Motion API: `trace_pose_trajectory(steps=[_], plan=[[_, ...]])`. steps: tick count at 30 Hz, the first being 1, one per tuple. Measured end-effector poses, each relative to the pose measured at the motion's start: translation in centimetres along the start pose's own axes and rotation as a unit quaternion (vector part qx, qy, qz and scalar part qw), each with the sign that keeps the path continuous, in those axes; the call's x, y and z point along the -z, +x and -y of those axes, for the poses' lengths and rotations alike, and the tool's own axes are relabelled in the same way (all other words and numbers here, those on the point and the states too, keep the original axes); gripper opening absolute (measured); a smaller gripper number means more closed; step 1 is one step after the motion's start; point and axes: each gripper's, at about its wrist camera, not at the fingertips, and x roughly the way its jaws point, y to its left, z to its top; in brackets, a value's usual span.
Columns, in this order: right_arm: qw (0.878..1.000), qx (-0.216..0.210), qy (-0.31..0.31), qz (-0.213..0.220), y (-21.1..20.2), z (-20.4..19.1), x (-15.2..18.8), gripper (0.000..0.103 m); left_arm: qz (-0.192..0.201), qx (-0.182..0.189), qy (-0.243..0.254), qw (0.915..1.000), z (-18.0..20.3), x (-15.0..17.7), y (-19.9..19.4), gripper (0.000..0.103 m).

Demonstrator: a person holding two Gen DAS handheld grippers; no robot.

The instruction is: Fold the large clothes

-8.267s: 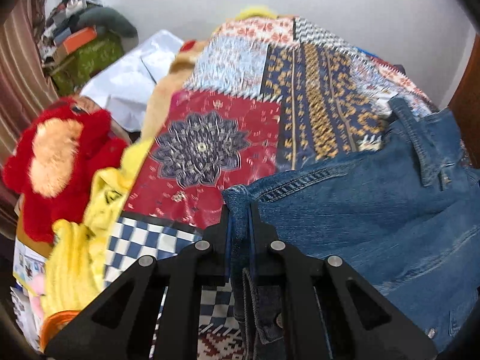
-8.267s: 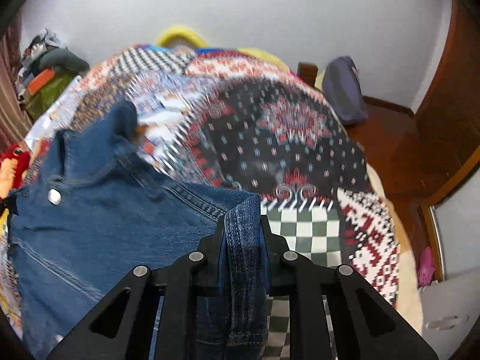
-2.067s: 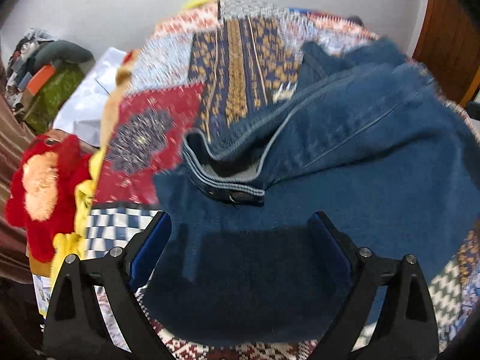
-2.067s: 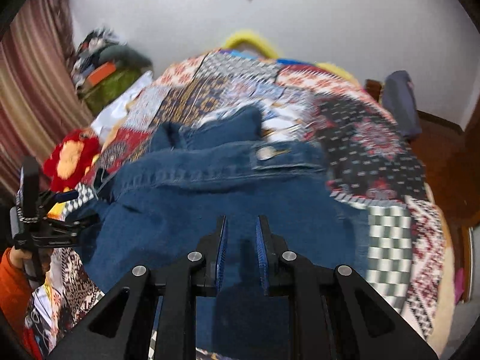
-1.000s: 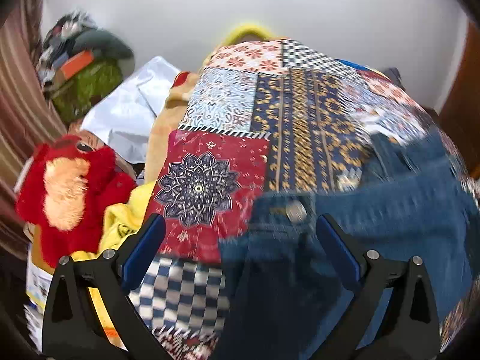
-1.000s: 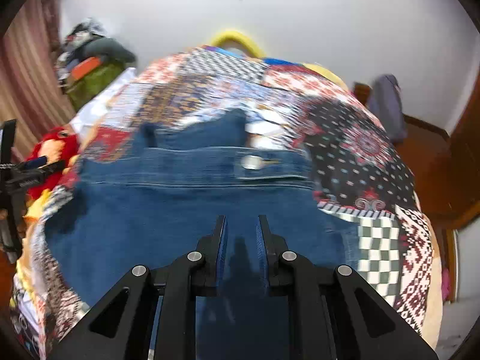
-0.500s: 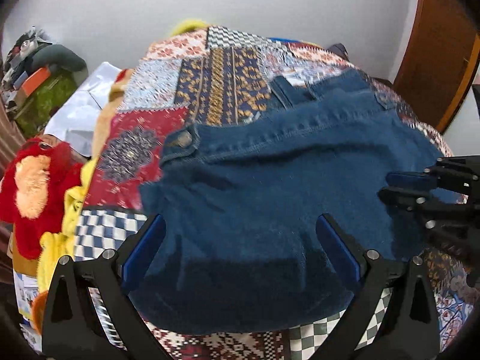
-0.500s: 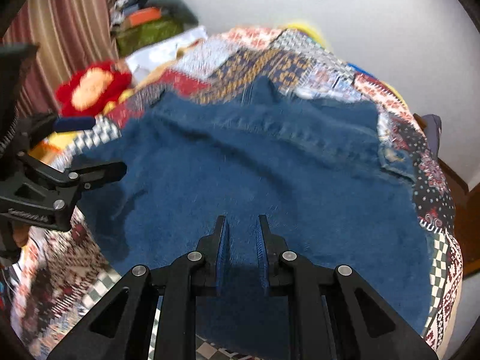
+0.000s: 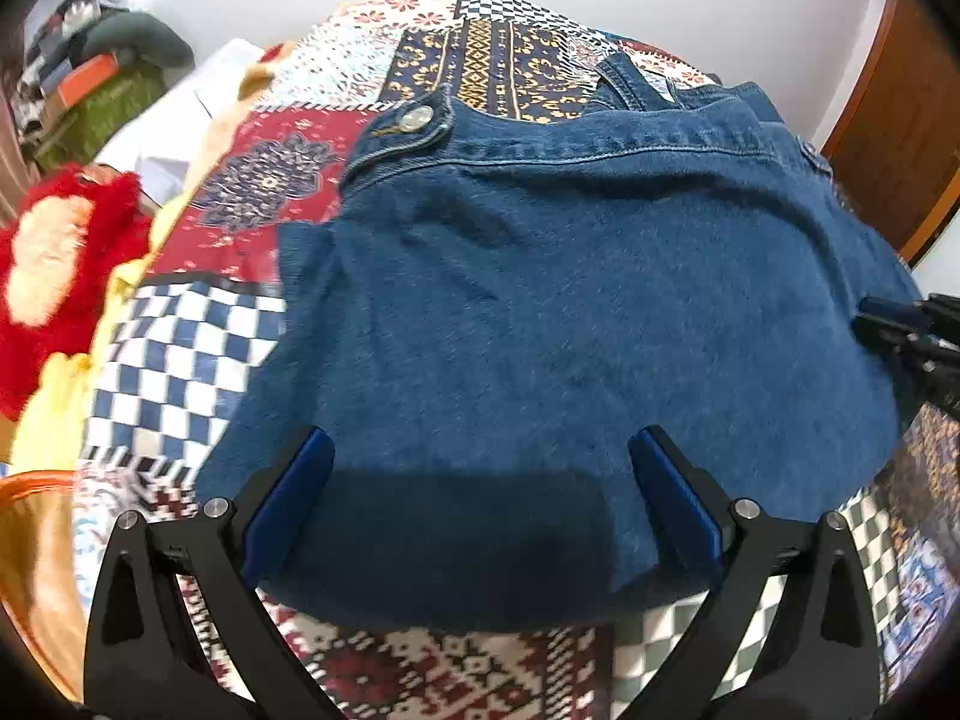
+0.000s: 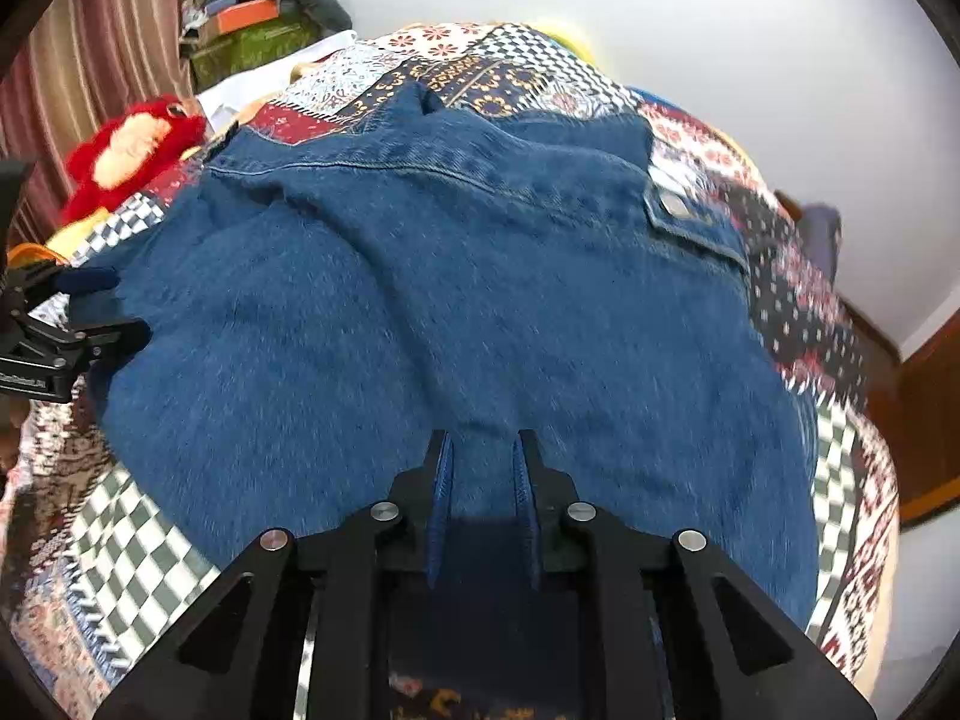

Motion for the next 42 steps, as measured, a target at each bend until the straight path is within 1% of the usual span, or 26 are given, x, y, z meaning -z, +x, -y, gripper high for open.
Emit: trace_pose_trajectory(steps=[2, 3, 4, 6, 7, 8, 10, 13, 16, 20, 22, 24, 27, 29, 30, 32, 33, 35, 36, 37, 39, 41, 42], plan=[[1.000, 0.013, 0.009, -0.005, -0.4, 0.6, 0.5, 0.017, 0.003, -0.018, 0.009, 0.9998, -0.1, 0.5, -0.6, 0.102], [0.999, 0.033, 0.007, -0.009, -0.5, 0.9, 0.8, 0.017, 0.003, -0.025, 0.010, 0.9996, -0.3, 0.7, -0.9, 0.102], [0.999, 0.045, 0.005, -0.010, -0.7, 1.2, 1.2, 0.017, 0.002, -0.030, 0.010, 0.9995, -0.8, 1.0, -1.0, 0.102], [0.999, 0.044, 0.009, -0.012, -1.1, 1.9, 1.8, 0.017, -0.003, -0.039, 0.010, 0.9992, -1.4, 1.4, -1.3, 0.102], [0.999, 0.039, 0.013, -0.012, -1.5, 2.3, 2.2, 0.017, -0.004, -0.050, 0.010, 0.9987, -1.9, 1.7, -1.4, 0.102], [0.999, 0.034, 0.016, -0.010, -1.7, 2.7, 2.5, 0.017, -0.005, -0.049, 0.007, 0.9988, -2.3, 2.0, -1.7, 0.102], [0.998, 0.051, 0.021, -0.008, -2.3, 3.0, 3.1, 0.017, -0.006, -0.055, -0.014, 0.9984, -3.4, 2.9, -2.3, 0.102], [0.995, 0.099, 0.009, -0.012, -3.0, 3.1, 4.1, 0.017, -0.009, -0.069, -0.049, 0.9964, -5.5, 3.9, -3.0, 0.102], [0.996, 0.083, 0.026, -0.015, -4.1, 3.9, 5.0, 0.017, -0.016, -0.073, -0.086, 0.9935, -7.8, 5.3, -3.6, 0.102], [0.994, 0.094, 0.055, -0.023, -5.6, 4.9, 5.8, 0.018, -0.006, -0.076, -0.110, 0.9910, -9.2, 7.1, -5.2, 0.102], [0.993, 0.088, 0.074, -0.036, -6.3, 5.4, 6.1, 0.018, 0.007, -0.061, -0.120, 0.9909, -9.1, 7.8, -6.2, 0.102], [0.993, 0.059, 0.090, -0.038, -6.9, 5.5, 6.3, 0.018, 0.018, -0.033, -0.130, 0.9907, -8.7, 8.3, -7.0, 0.102], [0.994, 0.026, 0.105, -0.028, -7.8, 4.8, 6.2, 0.018, 0.025, 0.031, -0.153, 0.9874, -7.6, 8.4, -6.8, 0.102], [0.994, 0.013, 0.106, -0.020, -8.1, 4.2, 6.0, 0.018, 0.030, 0.082, -0.172, 0.9812, -6.7, 8.2, -6.2, 0.102], [0.995, 0.006, 0.103, -0.015, -8.2, 3.6, 5.7, 0.018, 0.031, 0.110, -0.181, 0.9769, -6.3, 8.1, -5.7, 0.102], [0.995, -0.001, 0.099, -0.010, -7.7, 2.7, 4.9, 0.018, 0.028, 0.147, -0.197, 0.9689, -5.7, 7.6, -5.0, 0.102], [0.995, -0.005, 0.094, -0.009, -7.3, 2.2, 4.5, 0.018, 0.025, 0.166, -0.208, 0.9636, -5.6, 7.4, -4.4, 0.102], [0.996, -0.011, 0.090, -0.009, -6.6, 1.6, 4.0, 0.018, 0.016, 0.208, -0.238, 0.9485, -5.4, 7.2, -2.9, 0.102], [0.996, -0.017, 0.089, -0.011, -6.1, 1.3, 3.7, 0.018, 0.013, 0.229, -0.256, 0.9392, -5.5, 7.1, -2.0, 0.102], [0.996, -0.022, 0.089, -0.014, -5.7, 1.1, 3.5, 0.018, 0.011, 0.242, -0.269, 0.9322, -5.7, 7.0, -1.2, 0.102], [0.995, -0.031, 0.090, -0.023, -4.5, 1.0, 3.2, 0.018, 0.020, 0.260, -0.289, 0.9214, -5.9, 6.8, 0.1, 0.101], [0.995, -0.034, 0.091, -0.029, -3.6, 0.8, 3.0, 0.018, 0.030, 0.269, -0.300, 0.9149, -6.3, 6.4, 1.1, 0.101], [0.995, -0.034, 0.094, -0.025, -3.3, 0.9, 2.9, 0.018, 0.032, 0.278, -0.311, 0.9085, -6.5, 6.2, 1.9, 0.100]])
